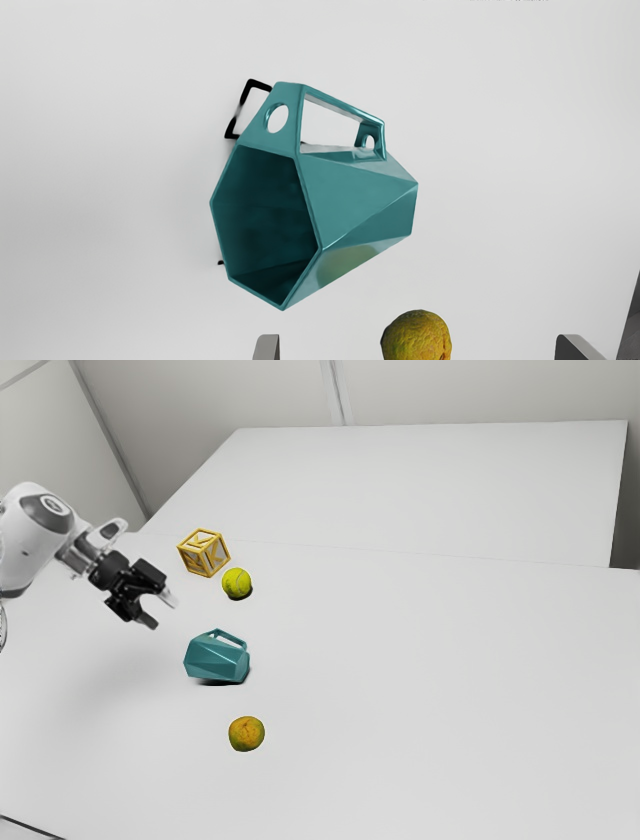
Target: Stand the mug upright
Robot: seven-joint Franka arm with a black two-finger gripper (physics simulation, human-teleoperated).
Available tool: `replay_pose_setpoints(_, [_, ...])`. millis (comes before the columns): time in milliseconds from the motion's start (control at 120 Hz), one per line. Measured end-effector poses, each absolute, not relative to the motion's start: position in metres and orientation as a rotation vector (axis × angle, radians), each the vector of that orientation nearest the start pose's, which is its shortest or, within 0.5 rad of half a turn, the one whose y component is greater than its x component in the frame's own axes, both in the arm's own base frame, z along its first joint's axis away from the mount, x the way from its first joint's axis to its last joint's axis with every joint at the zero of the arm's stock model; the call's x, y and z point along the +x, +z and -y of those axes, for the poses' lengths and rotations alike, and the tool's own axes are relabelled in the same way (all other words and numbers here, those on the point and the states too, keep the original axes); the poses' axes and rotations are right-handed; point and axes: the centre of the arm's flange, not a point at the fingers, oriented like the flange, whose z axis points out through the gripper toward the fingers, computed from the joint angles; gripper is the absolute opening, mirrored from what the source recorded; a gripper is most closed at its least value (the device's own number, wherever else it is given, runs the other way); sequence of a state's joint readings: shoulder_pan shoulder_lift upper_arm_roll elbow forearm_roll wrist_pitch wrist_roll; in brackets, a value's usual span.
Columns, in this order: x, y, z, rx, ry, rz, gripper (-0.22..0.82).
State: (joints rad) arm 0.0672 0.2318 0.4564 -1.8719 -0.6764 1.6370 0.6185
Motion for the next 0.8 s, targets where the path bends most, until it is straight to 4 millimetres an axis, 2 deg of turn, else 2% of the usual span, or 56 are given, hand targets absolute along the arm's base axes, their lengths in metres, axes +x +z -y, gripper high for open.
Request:
replay_pose_setpoints(200, [0.540, 0.350, -0.213, 2.403, -0.028, -0.124, 0.60])
replay_pose_setpoints(383, [0.535, 0.313, -0.202, 2.339, -0.033, -0.128, 0.60])
replay_pose_setpoints(617, [0.531, 0.290, -0.178, 2.236, 0.003, -0.134, 0.60])
replay_pose_setpoints(800, [0.532, 0.292, -0.177, 2.213, 0.035, -0.118, 0.14])
